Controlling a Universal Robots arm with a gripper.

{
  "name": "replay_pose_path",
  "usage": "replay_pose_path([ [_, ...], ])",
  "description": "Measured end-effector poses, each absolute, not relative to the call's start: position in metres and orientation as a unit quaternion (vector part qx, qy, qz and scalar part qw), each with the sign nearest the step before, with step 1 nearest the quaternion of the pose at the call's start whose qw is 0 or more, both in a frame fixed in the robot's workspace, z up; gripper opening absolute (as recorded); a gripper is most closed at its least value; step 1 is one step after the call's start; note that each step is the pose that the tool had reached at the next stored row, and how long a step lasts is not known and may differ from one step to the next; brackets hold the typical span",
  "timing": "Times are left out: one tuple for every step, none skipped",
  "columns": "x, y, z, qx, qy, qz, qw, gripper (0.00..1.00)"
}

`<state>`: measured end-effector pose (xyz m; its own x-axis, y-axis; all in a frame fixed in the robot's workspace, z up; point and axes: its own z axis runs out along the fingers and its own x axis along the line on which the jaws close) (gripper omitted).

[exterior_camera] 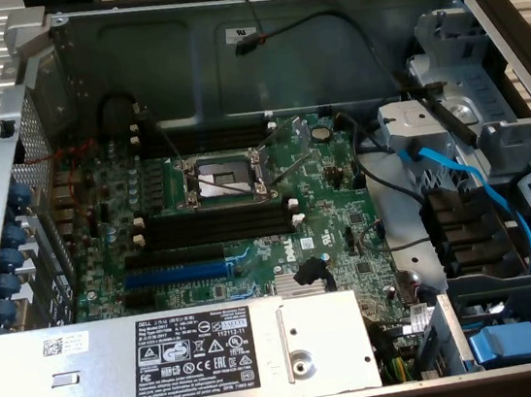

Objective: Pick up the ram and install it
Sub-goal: 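Pick up the ram and move it above insertion slot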

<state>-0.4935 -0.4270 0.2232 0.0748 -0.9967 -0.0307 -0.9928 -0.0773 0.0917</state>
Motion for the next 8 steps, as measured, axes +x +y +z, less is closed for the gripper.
replay_pose_path([
  [-0.4936, -0.427, 0.2232, 0.733, -0.679, -0.042, 0.023, 0.24],
  [-0.4936, -0.427, 0.2232, 0.733, -0.679, -0.042, 0.023, 0.24],
  [-0.4936, -0.427, 0.2232, 0.733, -0.679, -0.042, 0.023, 0.24],
  [-0.4936, -0.427, 0.2232, 0.733, -0.679, -0.042, 0.023, 0.24],
  [-0.4936, -0.427, 0.2231, 0.733, -0.679, -0.042, 0.023, 0.24],
  [-0.4935, -0.427, 0.2228, 0.733, -0.679, -0.042, 0.023, 0.24],
  [-0.4935, -0.427, 0.2222, 0.733, -0.679, -0.042, 0.024, 0.24],
  [-0.4935, -0.427, 0.2216, 0.733, -0.679, -0.041, 0.025, 0.24],
])
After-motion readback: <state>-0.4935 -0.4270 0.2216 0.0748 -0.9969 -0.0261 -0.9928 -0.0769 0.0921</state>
